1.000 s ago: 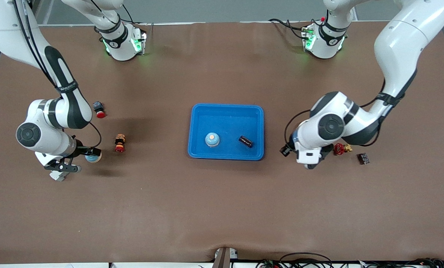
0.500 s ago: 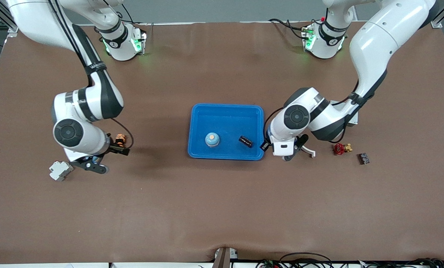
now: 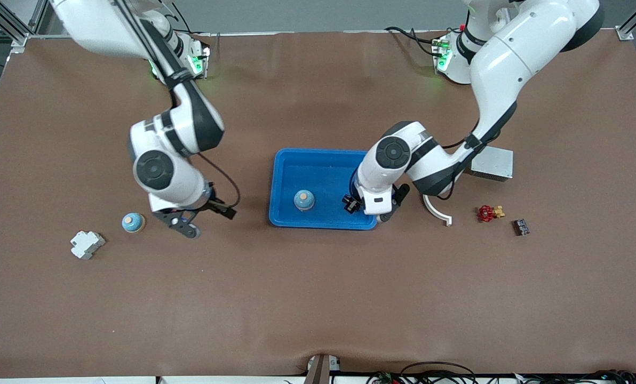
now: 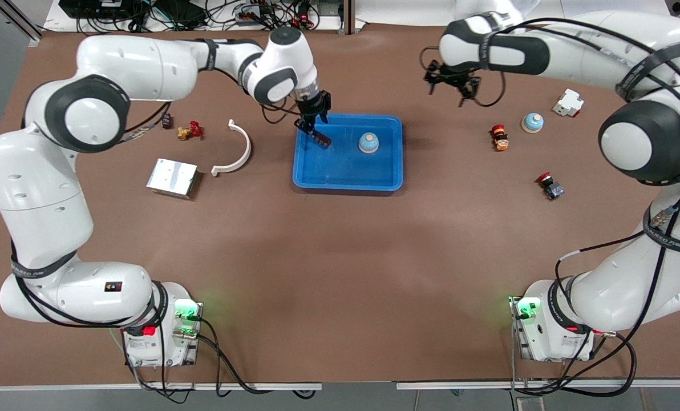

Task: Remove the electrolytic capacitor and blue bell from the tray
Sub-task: 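Grasp the second capacitor with the left gripper while the right gripper grasps a bell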

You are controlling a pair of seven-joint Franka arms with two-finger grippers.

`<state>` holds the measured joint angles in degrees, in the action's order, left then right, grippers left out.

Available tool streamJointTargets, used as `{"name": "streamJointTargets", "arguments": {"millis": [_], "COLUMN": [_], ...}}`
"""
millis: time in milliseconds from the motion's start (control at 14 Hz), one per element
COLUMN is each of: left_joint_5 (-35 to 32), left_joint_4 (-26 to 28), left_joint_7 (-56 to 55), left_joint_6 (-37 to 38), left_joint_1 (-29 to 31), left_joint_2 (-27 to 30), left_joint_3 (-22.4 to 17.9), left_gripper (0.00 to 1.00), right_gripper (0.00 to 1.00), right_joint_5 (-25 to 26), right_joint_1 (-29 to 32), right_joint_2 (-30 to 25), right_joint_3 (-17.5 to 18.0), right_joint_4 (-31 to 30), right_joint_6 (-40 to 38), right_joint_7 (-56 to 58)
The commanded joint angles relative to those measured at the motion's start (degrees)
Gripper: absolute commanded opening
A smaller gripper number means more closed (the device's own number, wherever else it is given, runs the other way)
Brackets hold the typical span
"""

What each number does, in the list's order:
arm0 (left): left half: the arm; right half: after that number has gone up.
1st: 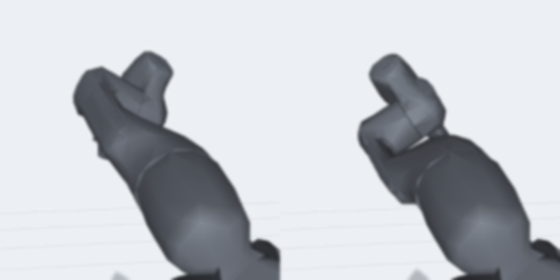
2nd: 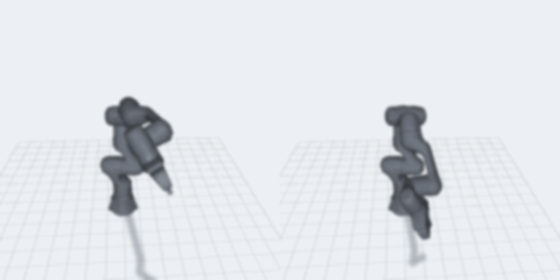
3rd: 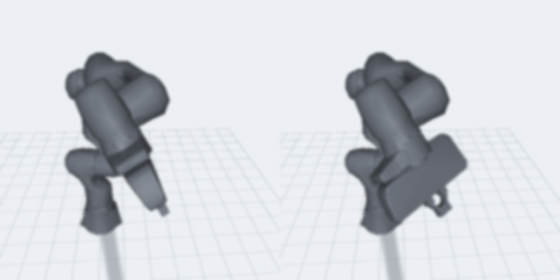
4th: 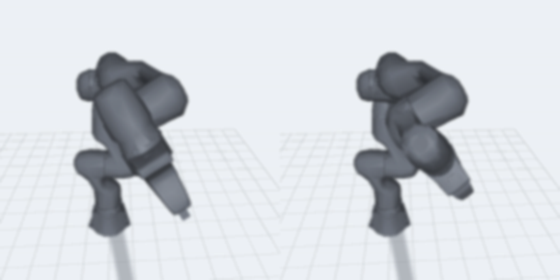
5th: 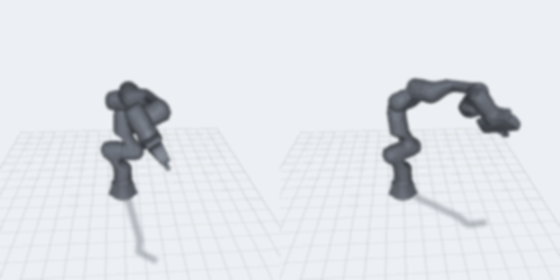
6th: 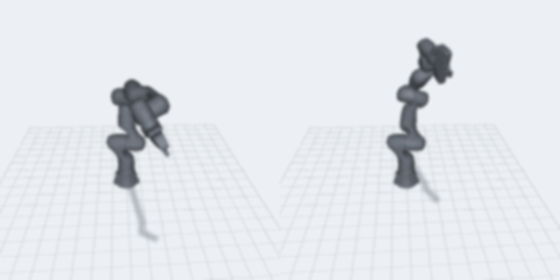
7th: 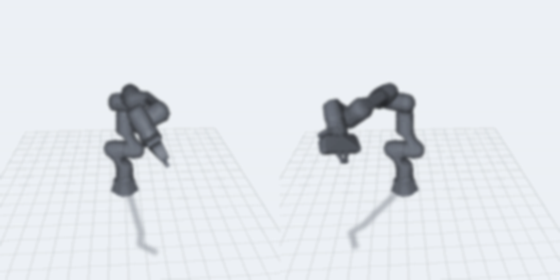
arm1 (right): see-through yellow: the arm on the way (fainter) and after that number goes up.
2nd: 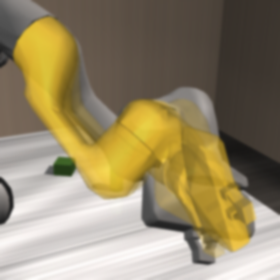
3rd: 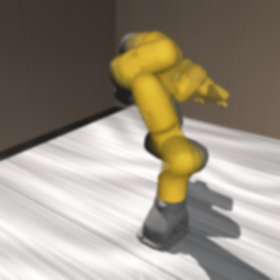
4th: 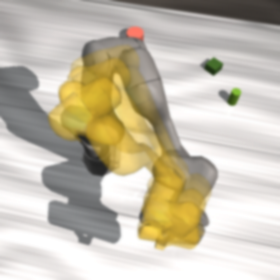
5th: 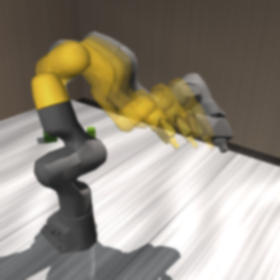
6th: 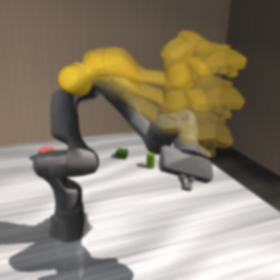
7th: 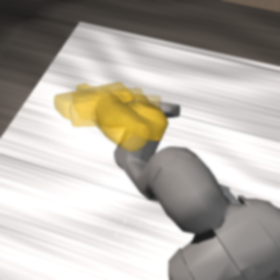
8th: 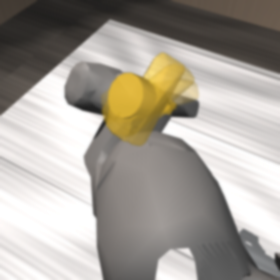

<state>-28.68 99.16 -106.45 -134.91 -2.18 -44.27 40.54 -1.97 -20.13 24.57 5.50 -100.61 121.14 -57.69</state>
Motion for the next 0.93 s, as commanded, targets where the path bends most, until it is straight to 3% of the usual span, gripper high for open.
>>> {"name": "streamJointTargets", "arguments": {"millis": [0,143,214,357,500,857], "left_joint_5": [-1.29,-1.21,-1.29,-1.29,-1.29,-1.29], "left_joint_4": [-0.46,-0.37,-0.2,-0.2,-0.2,-0.38], "left_joint_7": [-2.62,-2.79,-3.4,-4.2,-4.29,-7.62], "left_joint_6": [-1.41,-2.98,-3.69,-3.69,-3.69,-2.91], "left_joint_1": [-4.58,-4.76,-4.85,-4.85,-4.85,-3.89], "left_joint_2": [-0.56,-1.0,-1.26,-1.61,-1.96,0.31], "left_joint_3": [-4.23,-4.76,-4.85,-4.85,-4.85,-4.77], "left_gripper": [0.55,0.52,0.44,0.17,0.01,0.0], "right_gripper": [1.0,1.0,1.0,1.0,1.0,1.0], "right_joint_5": [-1.55,-1.55,-1.55,-1.03,-0.58,3.1], "right_joint_1": [-5.16,-8.42,-9.91,-12.73,-15.1,-18.01], "right_joint_2": [0.83,2.14,2.84,4.95,8.19,14.71], "right_joint_3": [-0.49,-0.57,-0.57,-0.57,-0.66,-1.37], "right_joint_4": [1.03,1.3,1.47,3.31,6.38,11.23], "right_joint_6": [3.39,6.29,7.35,7.71,7.88,10.16], "right_joint_7": [-7.33,-12.25,-14.27,-18.31,-22.01,-28.26]}}
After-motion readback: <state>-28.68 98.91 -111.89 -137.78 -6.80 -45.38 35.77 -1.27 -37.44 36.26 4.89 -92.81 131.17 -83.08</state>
